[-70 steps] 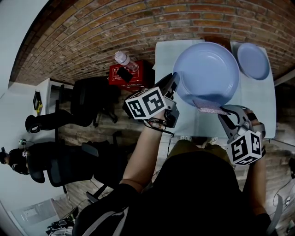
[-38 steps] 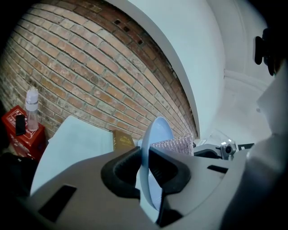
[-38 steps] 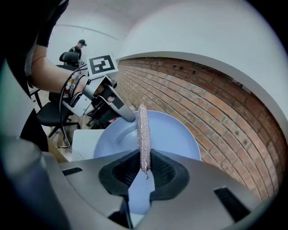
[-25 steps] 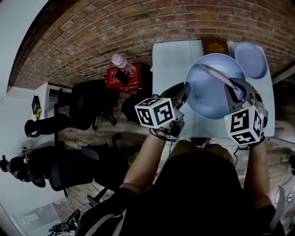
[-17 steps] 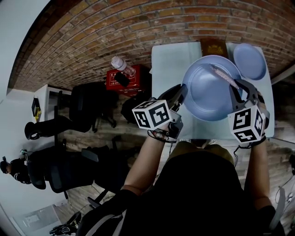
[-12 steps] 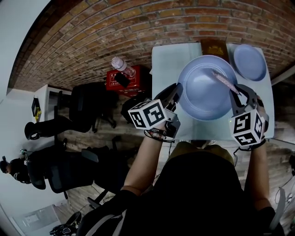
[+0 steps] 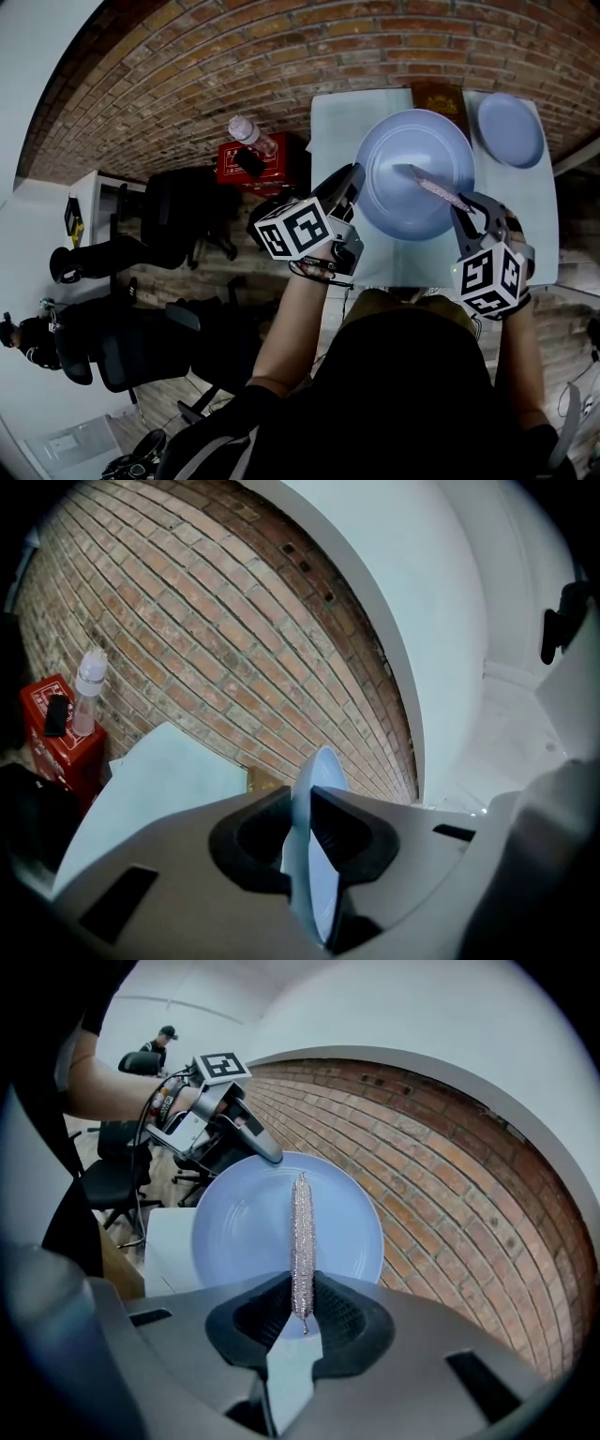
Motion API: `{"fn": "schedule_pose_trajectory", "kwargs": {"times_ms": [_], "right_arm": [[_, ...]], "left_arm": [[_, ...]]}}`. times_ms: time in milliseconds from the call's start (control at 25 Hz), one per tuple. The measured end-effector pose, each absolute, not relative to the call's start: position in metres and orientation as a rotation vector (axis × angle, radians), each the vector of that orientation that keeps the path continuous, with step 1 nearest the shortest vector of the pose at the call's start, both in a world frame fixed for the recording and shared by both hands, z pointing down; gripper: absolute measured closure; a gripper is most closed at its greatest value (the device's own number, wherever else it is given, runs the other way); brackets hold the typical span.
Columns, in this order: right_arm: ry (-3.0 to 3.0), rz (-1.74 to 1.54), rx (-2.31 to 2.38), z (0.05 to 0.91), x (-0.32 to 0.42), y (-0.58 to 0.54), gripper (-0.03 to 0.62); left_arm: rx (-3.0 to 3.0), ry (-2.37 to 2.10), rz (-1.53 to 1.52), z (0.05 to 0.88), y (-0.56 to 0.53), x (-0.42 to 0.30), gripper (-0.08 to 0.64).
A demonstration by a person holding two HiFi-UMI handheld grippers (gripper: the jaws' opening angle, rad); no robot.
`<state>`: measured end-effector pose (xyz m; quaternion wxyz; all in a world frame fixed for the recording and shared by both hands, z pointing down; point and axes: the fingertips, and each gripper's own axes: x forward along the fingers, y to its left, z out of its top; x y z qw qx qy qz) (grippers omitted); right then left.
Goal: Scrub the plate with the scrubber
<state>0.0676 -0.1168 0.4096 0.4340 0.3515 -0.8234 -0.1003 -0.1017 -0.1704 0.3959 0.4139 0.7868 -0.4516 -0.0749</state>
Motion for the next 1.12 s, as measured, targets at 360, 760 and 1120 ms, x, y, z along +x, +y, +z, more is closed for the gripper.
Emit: {"fn": "schedule_pose_trajectory", "kwargs": {"times_ms": [360,760,1120], "right_arm": [[-2.084,-0.271,0.772,0.416,0.045,-0.098,0.505],[-2.12,-0.331,0.747,0.405,0.02,-0.103,0.505],[-2.078,-0.374,0.871,0.383,0.038,-0.14,0.505]], "left_arm": [[1.968,-1.143,-0.215,0.394,-0.179,-0.108,0.488],[1.985,-1.095,-0.207,0.393,-0.175,-0.094,0.488],[2.0,-1.061,-0.199,0.392,-0.168,-0.084,0.488]]}}
